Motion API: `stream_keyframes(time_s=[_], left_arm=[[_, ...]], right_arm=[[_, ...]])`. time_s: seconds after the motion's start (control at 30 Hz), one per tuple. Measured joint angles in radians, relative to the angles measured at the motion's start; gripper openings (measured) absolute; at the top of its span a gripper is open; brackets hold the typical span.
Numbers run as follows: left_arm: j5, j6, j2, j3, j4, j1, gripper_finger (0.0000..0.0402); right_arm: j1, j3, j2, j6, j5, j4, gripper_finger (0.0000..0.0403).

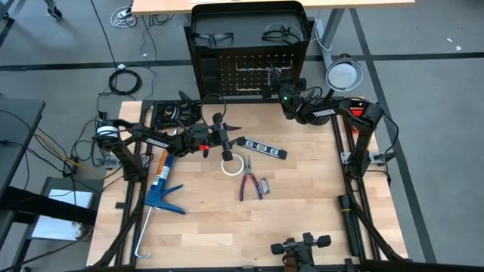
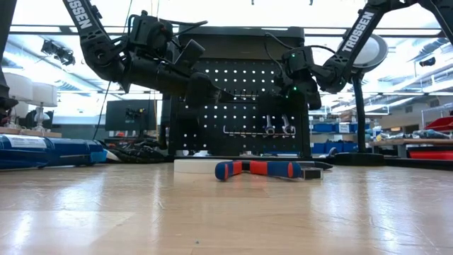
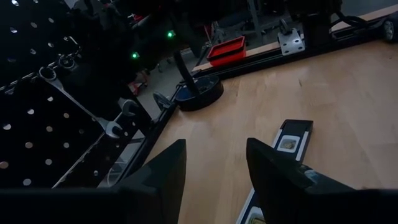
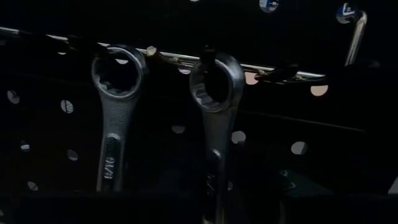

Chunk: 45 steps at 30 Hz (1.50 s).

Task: Hang tools onto peg board
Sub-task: Unhang the right silver wrench from the black peg board

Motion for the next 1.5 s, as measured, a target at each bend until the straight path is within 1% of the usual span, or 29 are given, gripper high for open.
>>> stream_keyframes(time_s=[0.17,0.23,0.3,0.37,0.47,0.67,0.8,1.0,1.07,1.2,1.5], left_arm=[[0.000,0.000,0.000,0.000,0.000,0.000,0.0172],[0.000,0.000,0.000,0.000,-0.002,0.000,0.0172],[0.000,0.000,0.000,0.000,-0.009,0.000,0.0172],[0.000,0.000,0.000,0.000,-0.013,0.000,0.0172],[0.000,0.000,0.000,0.000,-0.015,0.000,0.0172],[0.000,0.000,0.000,0.000,-0.011,0.000,0.0172],[0.000,0.000,0.000,0.000,-0.009,0.000,0.0172],[0.000,0.000,0.000,0.000,-0.019,0.000,0.0172],[0.000,0.006,0.000,0.000,-0.023,0.000,0.0172],[-0.002,0.012,0.000,0.000,-0.024,0.000,0.0172],[-0.001,0.012,0.000,0.000,-0.023,0.000,0.0172]], right_arm=[[0.000,0.000,0.000,-0.004,-0.017,-0.001,0.0053],[0.000,0.000,0.000,-0.021,-0.028,-0.004,0.0046],[0.000,0.000,0.000,-0.044,-0.032,-0.011,0.0047],[0.000,0.001,-0.001,-0.064,-0.037,-0.020,0.0059],[0.002,0.001,-0.001,-0.062,-0.046,-0.032,0.0089],[0.016,0.001,0.000,0.008,-0.045,-0.037,0.0152],[0.049,0.001,0.000,0.016,0.041,-0.042,0.0173],[0.077,0.001,-0.013,-0.002,0.073,-0.043,0.0176],[0.085,0.001,-0.022,0.008,0.076,-0.088,0.0173],[0.086,0.001,-0.045,0.060,0.059,-0.199,0.0171],[0.037,0.001,-0.050,0.083,-0.007,-0.209,0.0169]])
